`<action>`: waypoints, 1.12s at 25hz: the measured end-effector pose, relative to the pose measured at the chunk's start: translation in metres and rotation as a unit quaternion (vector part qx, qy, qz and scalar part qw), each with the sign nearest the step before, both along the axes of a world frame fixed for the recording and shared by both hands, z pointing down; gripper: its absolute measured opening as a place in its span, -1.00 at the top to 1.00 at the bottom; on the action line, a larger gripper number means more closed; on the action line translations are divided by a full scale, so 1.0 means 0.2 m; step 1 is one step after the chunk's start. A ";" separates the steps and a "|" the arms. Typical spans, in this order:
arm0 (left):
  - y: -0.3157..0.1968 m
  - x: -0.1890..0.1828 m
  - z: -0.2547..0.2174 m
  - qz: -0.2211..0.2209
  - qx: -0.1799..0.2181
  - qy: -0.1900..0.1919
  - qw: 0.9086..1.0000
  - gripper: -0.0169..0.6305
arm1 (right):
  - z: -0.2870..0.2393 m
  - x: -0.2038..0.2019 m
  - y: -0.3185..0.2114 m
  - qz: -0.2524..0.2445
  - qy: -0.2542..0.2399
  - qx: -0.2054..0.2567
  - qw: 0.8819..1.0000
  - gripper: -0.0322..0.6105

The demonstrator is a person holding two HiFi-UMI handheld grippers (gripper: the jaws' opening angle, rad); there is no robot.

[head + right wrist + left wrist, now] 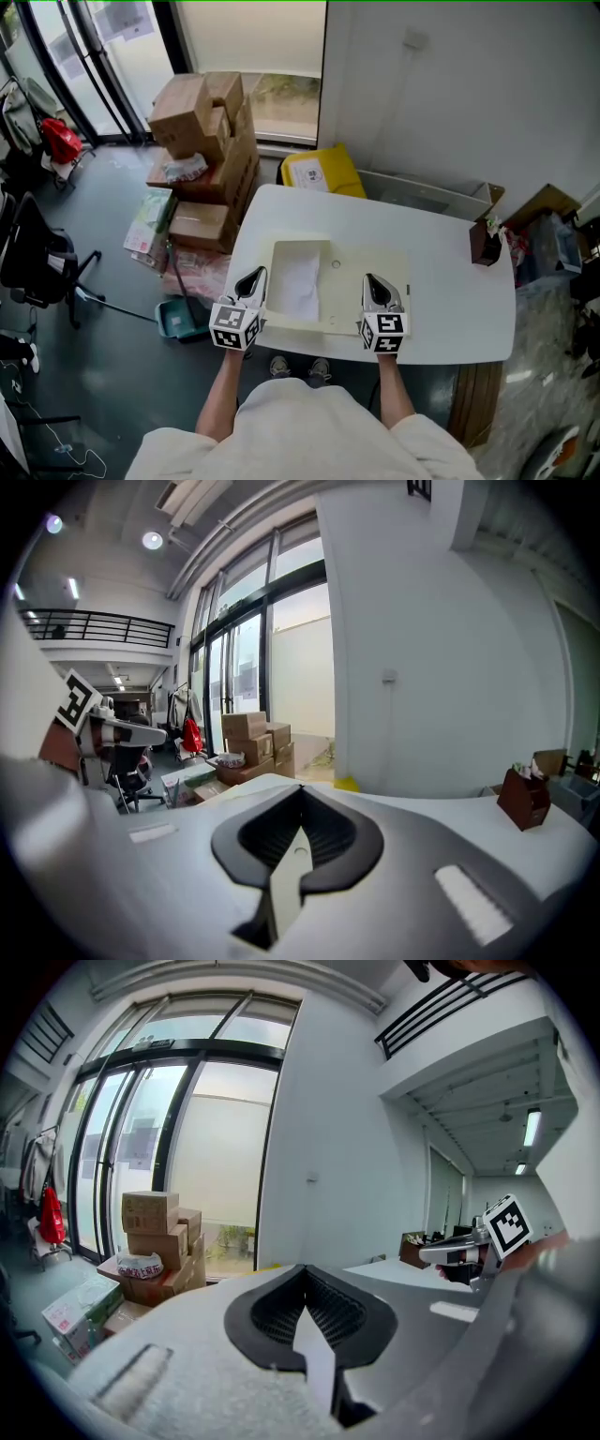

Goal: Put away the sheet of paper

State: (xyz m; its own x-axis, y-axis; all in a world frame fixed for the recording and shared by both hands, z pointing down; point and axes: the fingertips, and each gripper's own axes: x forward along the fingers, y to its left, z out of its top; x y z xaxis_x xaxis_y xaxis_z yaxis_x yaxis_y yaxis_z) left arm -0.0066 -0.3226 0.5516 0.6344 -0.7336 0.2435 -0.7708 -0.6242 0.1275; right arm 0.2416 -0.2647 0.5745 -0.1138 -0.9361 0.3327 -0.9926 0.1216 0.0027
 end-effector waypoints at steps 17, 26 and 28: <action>-0.01 -0.02 -0.16 -0.002 0.036 0.006 0.999 0.94 | -0.22 0.05 0.06 0.019 0.008 0.062 0.998 0.90; -0.01 -0.03 -0.18 -0.002 0.041 0.011 0.999 0.94 | -0.24 0.04 0.07 0.024 0.011 0.066 0.997 0.90; 0.00 -0.03 -0.18 -0.002 0.040 0.011 0.999 0.94 | -0.23 0.04 0.07 0.025 0.009 0.064 0.998 0.90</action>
